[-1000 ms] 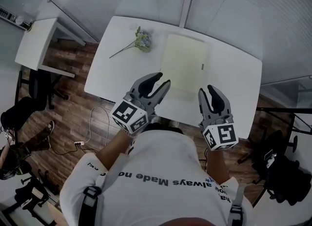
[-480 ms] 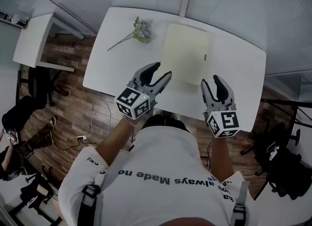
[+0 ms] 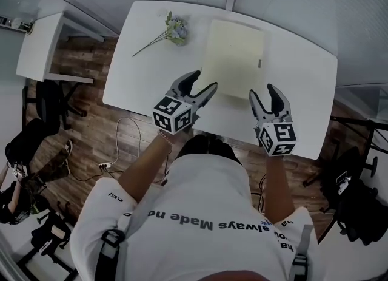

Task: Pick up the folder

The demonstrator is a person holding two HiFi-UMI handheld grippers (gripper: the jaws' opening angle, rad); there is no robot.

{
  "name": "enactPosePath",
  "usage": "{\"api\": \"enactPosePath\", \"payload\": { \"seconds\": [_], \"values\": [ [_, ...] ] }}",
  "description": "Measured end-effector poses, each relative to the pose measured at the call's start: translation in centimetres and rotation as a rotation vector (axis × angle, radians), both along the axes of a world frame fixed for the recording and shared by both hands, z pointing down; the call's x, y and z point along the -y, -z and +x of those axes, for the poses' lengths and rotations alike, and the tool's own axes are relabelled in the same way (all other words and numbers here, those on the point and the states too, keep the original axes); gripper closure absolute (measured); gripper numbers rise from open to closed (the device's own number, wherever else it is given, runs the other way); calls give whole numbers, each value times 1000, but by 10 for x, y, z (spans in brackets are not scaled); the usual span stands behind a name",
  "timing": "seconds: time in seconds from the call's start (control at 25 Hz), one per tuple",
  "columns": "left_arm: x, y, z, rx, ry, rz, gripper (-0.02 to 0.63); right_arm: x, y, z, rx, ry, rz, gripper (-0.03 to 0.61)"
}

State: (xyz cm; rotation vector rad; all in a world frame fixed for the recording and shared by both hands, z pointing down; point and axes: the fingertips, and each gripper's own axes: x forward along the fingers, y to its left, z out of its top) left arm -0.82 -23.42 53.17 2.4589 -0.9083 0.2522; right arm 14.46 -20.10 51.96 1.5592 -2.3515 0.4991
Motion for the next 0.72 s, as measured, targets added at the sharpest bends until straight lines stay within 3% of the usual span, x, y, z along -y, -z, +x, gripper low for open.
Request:
{"api": "enactPosePath", "payload": {
  "seconds": [0.44, 0.72],
  "values": [
    [27, -62, -7, 34, 26, -101, 308, 24, -58, 5, 9, -2, -91, 311],
    [34, -102, -4, 27, -16, -200, 293, 37, -98, 10, 21, -7, -169, 297]
  ]
}}
